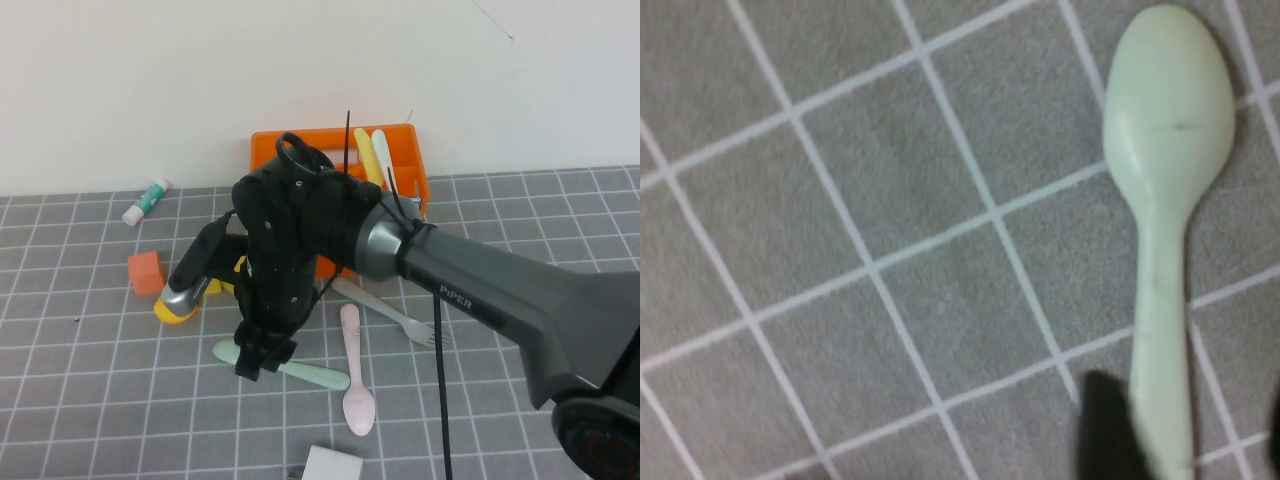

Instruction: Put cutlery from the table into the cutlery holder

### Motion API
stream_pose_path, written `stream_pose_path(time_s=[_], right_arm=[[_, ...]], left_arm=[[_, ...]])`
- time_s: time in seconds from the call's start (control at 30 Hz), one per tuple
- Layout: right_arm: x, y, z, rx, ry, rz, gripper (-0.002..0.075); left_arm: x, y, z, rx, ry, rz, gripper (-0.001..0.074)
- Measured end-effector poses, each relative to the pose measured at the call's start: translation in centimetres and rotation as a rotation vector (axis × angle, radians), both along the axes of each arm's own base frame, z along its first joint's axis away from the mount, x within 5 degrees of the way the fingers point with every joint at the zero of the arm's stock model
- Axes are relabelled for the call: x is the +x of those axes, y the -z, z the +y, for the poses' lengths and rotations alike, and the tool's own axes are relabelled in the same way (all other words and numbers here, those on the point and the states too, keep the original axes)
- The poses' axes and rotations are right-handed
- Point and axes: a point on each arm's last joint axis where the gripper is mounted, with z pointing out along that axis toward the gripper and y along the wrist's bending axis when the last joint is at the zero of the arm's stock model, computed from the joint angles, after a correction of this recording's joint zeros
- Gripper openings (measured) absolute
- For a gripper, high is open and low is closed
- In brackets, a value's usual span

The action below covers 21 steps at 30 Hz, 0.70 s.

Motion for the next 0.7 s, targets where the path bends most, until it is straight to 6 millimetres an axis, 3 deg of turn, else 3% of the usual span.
stream_pose_path(time_s=[0.1, 0.2, 0.43, 0.7], right_arm=[[0.0, 0.0, 0.0, -0.012, -0.063, -0.008, 0.0449], [0.0, 0.9, 0.0, -0.031, -0.103, 0.001, 0.0472], [0.1, 4.9, 0.2, -0.086, -0.155, 0.055, 0.044], [0.3, 5.7, 0.2, -0.093, -0.148, 0.06, 0.0329]], left_arm=[[0.0, 0.0, 0.0, 0.0, 0.0, 0.0, -0.0001], [0.0, 0.0, 0.0, 0.0, 0.0, 0.0, -0.0001], [0.0, 0.0, 0.0, 0.0, 0.0, 0.0, -0.0001], [0.0, 0.0, 0.0, 0.002, 0.001, 0.0, -0.0001]])
